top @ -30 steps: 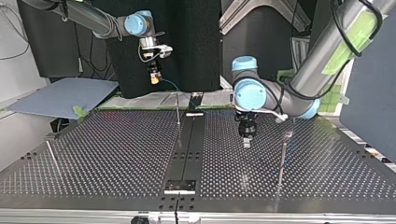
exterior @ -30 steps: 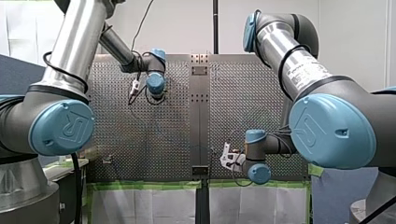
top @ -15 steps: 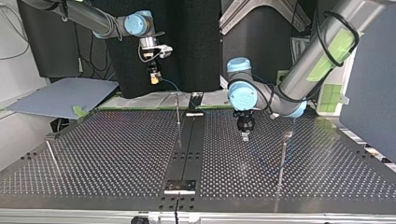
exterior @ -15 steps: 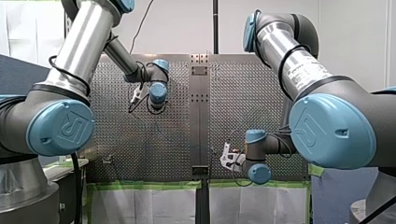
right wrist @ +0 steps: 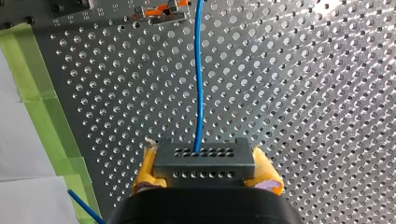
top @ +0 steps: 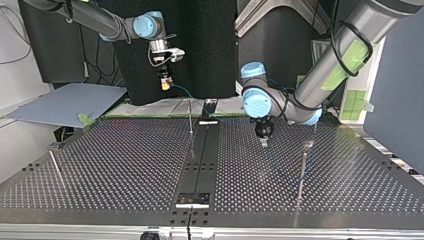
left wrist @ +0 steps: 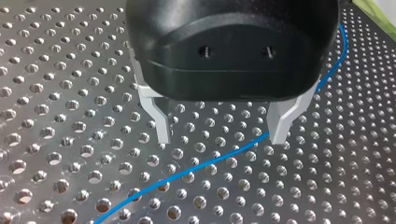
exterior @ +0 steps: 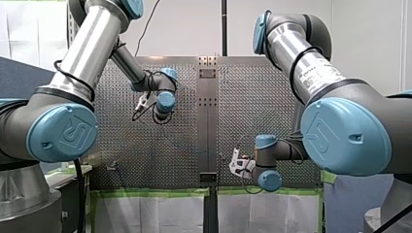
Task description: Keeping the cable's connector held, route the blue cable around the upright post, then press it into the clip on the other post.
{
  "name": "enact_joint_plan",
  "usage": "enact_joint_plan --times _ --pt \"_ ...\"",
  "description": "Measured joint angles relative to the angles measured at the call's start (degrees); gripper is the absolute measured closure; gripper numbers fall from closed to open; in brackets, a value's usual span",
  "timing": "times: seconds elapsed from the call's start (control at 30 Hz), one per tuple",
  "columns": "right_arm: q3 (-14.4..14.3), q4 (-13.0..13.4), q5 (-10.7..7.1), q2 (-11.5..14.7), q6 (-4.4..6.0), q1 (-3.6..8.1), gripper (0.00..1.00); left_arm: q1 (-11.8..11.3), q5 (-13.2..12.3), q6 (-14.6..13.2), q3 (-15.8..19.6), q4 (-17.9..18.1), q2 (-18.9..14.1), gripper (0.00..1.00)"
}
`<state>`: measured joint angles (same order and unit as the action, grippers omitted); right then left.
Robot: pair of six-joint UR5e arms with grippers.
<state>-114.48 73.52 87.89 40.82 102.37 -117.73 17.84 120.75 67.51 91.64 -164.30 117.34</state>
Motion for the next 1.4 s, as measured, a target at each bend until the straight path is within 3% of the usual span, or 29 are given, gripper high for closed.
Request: enact_joint_plan --times 0.37,0.8,1.03,1.23,1.4 --pt "0.00 -0.01 0.00 -0.02 -0.04 0.00 1.00 0.06 -0.02 -0.01 0.00 -0.19 0.81 0.00" --pt "0.00 -0.04 0.01 -0.01 -0.05 0.00 1.00 0.88 1.51 0.13 -0.01 -0.61 7.19 0.00" --pt "0.00 0.11 0.00 -0.01 -0.05 0.00 1.00 1.05 0.03 1.47 -0.01 -0.51 7.82 0.00" --pt "-0.01 0.14 0.01 -0.01 -0.05 0.00 1.00 1.19 -1.95 4.30 0.00 -0.30 8.00 0.00" --pt "-0.01 0.15 0.00 -0.02 -0.05 0.00 1.00 1.85 -2.60 5.58 -0.53 -0.53 10.04 0.00"
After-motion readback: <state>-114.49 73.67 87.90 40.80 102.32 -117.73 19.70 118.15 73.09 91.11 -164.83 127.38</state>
